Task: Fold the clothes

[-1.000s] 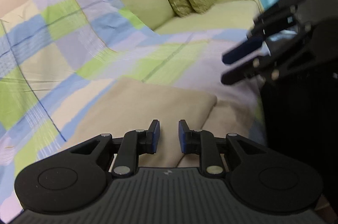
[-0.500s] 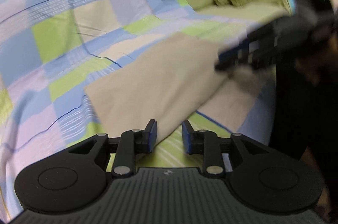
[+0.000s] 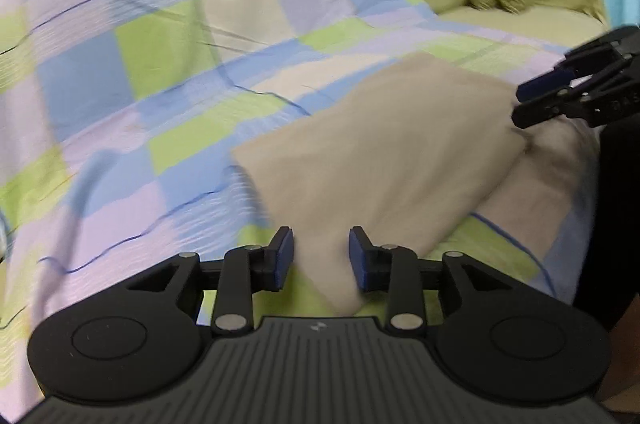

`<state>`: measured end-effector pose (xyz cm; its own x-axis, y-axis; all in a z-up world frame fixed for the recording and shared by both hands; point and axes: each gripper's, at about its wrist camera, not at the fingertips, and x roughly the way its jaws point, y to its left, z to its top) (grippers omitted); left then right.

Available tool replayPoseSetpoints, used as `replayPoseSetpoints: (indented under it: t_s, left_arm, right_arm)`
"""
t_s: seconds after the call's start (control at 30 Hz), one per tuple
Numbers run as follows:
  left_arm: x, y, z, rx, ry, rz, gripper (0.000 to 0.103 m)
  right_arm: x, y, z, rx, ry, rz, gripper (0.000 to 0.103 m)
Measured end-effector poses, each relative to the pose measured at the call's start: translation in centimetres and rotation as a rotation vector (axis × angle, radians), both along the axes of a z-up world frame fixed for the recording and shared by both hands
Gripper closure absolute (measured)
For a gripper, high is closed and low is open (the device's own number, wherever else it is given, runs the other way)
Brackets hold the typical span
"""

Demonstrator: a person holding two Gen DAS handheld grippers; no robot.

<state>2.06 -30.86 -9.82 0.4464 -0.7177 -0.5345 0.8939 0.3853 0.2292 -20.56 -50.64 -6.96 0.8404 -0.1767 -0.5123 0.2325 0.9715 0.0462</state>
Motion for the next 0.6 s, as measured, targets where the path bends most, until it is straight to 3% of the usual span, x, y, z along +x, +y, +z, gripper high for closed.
replayPoseSetpoints:
  t_s: [0.13,0.27,0.47,0.6]
  left_arm:
    - [0.8,-2.4,1.0,-0.073,0.012,-0.025,0.064]
    - [1.9,-5.3,-0.7,-0.019,-0.008,-0.055,0.064]
    - [5.1,-1.3,-1.1,-0.03,0.05,0.053,0.06]
    - [5.0,-2.1,0.5,-0.062,0.028,0.06,0.062]
  right_arm:
    - [2.5,0.6,0.1,-0.018,-0.015,0.033,0.07]
    - [4.1,0.2,-0.9,-0.014,0.021,0.049,0.07]
    - [3.1,-2.3,-1.4,0.005,0.035,0.024,0.073]
    - [3.7,-2.6,-0.1,-0.015,0.005,0.02,0.072]
